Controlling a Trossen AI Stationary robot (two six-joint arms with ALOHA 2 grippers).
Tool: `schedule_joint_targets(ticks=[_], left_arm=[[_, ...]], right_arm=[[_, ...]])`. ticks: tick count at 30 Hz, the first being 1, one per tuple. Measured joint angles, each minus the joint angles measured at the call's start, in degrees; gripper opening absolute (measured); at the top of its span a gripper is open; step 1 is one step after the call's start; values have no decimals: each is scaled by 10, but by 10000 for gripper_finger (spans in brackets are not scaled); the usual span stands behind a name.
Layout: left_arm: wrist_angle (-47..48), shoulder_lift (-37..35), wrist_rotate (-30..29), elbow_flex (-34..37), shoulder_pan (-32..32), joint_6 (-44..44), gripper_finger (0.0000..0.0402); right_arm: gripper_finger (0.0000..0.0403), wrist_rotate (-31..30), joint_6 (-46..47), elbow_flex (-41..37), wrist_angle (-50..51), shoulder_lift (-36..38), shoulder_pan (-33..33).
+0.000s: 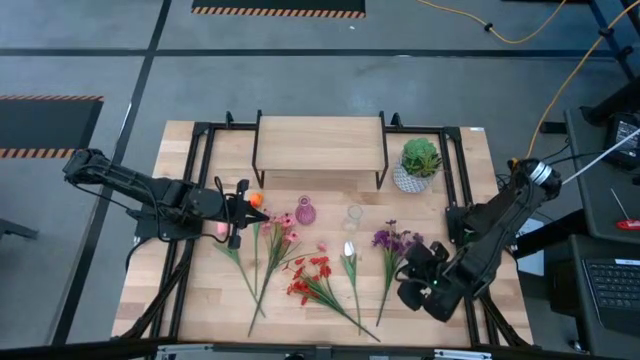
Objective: Pick and place flowers into a vace then onto a shelf
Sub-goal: Put the purple flowers into the transparent vase
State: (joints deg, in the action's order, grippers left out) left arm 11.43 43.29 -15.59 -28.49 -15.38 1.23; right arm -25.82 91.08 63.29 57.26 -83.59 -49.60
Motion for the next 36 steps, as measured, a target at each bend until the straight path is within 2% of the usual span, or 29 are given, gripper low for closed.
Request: schedule_joint_targets(ticks=[13, 21, 26, 36], left_arm=[[0, 0, 0, 0, 0, 0, 3], [0, 0, 0, 0, 0, 0, 3], [1, 0, 1, 0, 0, 1, 3], [10, 0, 5, 0, 0, 12, 3]], right_arm=[[18, 0, 4, -8, -4, -7, 23], [25, 3, 77, -8, 1, -7, 31], [71, 5, 102, -9, 9, -7, 31], [208, 18, 109, -9, 8, -27, 31]])
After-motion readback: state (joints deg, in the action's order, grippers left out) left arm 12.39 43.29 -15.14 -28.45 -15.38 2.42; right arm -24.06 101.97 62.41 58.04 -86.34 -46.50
